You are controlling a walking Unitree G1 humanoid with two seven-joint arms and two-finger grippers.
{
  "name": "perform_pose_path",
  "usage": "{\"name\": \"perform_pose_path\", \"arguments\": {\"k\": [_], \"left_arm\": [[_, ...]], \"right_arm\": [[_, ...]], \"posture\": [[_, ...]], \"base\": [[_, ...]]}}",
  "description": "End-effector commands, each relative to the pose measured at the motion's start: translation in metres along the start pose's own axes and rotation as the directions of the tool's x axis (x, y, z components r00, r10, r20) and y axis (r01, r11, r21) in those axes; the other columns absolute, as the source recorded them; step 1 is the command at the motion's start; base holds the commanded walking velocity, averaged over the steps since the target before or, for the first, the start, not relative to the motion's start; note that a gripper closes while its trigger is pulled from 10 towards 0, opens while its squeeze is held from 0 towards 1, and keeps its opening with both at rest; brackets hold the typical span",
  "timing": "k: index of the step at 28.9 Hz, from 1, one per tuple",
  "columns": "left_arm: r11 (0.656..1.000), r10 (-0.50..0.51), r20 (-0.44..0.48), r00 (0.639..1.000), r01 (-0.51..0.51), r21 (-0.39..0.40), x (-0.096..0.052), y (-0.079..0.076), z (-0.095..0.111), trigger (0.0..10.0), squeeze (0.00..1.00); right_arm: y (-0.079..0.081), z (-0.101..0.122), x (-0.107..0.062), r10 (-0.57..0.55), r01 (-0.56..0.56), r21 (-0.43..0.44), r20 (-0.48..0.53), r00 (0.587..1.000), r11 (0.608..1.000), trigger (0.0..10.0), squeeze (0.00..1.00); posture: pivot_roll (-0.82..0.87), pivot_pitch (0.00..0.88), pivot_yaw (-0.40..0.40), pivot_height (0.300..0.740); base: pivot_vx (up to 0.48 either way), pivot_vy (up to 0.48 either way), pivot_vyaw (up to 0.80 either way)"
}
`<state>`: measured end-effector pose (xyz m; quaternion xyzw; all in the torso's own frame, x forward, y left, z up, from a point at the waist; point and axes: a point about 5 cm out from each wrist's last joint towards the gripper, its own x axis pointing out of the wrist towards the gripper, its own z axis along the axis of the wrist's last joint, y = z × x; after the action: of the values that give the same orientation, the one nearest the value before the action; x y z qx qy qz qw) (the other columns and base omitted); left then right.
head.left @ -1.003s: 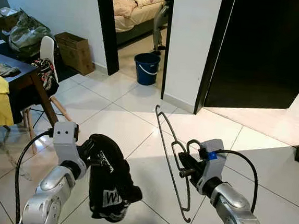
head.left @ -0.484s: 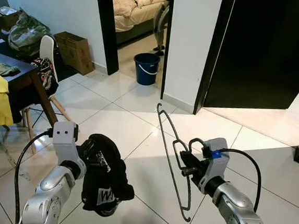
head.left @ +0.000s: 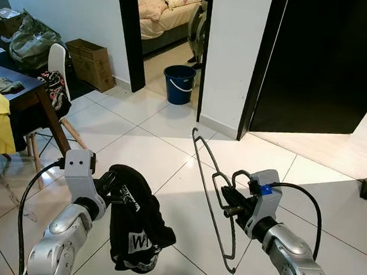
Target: Hang hanger
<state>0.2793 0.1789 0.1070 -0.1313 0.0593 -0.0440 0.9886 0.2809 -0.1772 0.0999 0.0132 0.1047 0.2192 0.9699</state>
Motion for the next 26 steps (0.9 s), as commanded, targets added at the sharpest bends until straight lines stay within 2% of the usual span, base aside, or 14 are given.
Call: {"name": "perform_pose_path", "arguments": {"k": [1, 13, 17, 22, 26], "left_arm": [[1.000, 0.001, 0.021, 1.000, -0.001, -0.005, -0.0001, 0.0009, 0.0043, 10.0, 0.00], [0.999, -0.017, 0.013, 1.000, 0.016, 0.052, 0.0022, -0.0011, 0.0058, 10.0, 0.00], [0.998, -0.025, 0.031, 0.999, 0.023, 0.063, 0.0029, -0.0040, 0.0079, 10.0, 0.00], [0.998, -0.024, 0.042, 0.999, 0.021, 0.062, 0.0024, -0.0045, 0.0092, 10.0, 0.00], [0.998, -0.026, 0.045, 0.999, 0.023, 0.066, 0.0029, -0.0048, 0.0096, 10.0, 0.00]], "right_arm": [[0.0032, 0.0002, 0.0006, 0.013, -0.013, 0.000, 0.006, 1.000, 1.000, 10.0, 0.00], [0.0031, 0.0022, 0.0015, 0.001, -0.001, -0.007, 0.013, 1.000, 1.000, 10.0, 0.00], [0.0027, 0.0027, 0.0019, 0.007, -0.006, -0.029, 0.006, 1.000, 1.000, 10.0, 0.00], [0.0026, 0.0027, 0.0009, 0.001, 0.000, -0.043, 0.010, 1.000, 0.999, 10.0, 0.00], [0.0028, 0.0035, 0.0012, 0.007, -0.006, -0.051, 0.017, 1.000, 0.999, 10.0, 0.00]], "posture": [[-0.05, 0.025, 0.053, 0.740], [-0.07, 0.016, 0.058, 0.740], [-0.08, 0.018, 0.054, 0.740], [-0.08, 0.016, 0.058, 0.740], [-0.08, 0.012, 0.061, 0.740]], "base": [[0.000, 0.000, 0.00], [0.000, 0.000, 0.00], [0.323, 0.000, 0.00], [0.000, 0.000, 0.00], [0.243, 0.000, 0.64]]}}
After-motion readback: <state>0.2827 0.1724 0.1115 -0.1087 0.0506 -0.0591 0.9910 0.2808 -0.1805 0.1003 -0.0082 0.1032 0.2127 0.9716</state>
